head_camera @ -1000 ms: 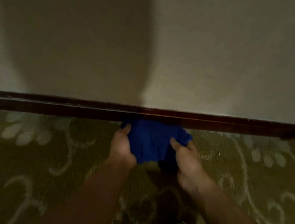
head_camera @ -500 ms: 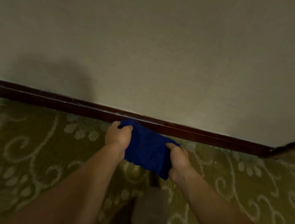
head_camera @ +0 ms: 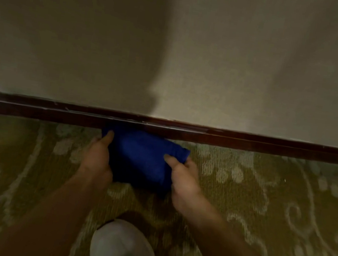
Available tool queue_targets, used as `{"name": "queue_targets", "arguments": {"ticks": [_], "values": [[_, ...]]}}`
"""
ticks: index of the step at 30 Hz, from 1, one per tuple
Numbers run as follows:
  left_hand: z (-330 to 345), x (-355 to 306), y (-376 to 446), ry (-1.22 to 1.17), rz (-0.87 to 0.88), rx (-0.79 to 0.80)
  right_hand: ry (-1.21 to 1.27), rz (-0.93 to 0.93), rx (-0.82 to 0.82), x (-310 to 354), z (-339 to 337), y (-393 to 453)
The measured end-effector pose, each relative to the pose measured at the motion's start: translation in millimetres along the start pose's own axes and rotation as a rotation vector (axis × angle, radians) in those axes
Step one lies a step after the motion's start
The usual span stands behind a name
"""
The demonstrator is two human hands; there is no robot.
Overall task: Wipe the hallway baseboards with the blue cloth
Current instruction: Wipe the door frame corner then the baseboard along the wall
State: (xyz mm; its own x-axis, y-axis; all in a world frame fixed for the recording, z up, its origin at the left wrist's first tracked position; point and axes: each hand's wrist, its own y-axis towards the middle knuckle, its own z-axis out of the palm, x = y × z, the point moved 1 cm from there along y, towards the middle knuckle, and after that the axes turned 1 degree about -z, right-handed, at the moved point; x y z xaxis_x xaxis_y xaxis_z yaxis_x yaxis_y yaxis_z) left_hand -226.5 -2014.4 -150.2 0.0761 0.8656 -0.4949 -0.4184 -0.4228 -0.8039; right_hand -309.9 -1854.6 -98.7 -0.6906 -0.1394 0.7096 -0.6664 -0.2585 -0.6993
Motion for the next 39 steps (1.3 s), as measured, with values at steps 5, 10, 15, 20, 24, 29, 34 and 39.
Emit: {"name": "queue_targets", "arguments": {"ticks": [5, 10, 15, 20, 24, 29, 34, 39], "values": [[40, 19, 10, 0.063, -0.027, 0.015, 0.141, 0.027, -0.163, 49, -24, 30], [69, 34, -5, 0.127, -0.095, 0.144, 0.154, -0.013, -0.335, 59, -43, 29], [22, -2, -5, -0.033, -0.022, 0.0, -0.058, -0.049, -0.213, 37, 17, 23], [35, 1, -20, 0.081, -0.087, 0.193, -0.087, -0.167, -0.302, 45, -5, 15], [62, 6, -22, 0.287, -0.102, 0.292, -0.119, -0.313, -0.475, 64, -38, 14], [43, -6, -17, 0.329, -0.046, 0.23, -0.204, -0.358, -0.527, 65, -14, 29], [1, -16, -26, 0.17, -0.047, 0.065, -0.391, -0.404, -0.327, 44, 36, 20], [20, -8, -27, 0.22, -0.028, 0.154, -0.179, -0.271, -0.329, 62, 0, 24]]}}
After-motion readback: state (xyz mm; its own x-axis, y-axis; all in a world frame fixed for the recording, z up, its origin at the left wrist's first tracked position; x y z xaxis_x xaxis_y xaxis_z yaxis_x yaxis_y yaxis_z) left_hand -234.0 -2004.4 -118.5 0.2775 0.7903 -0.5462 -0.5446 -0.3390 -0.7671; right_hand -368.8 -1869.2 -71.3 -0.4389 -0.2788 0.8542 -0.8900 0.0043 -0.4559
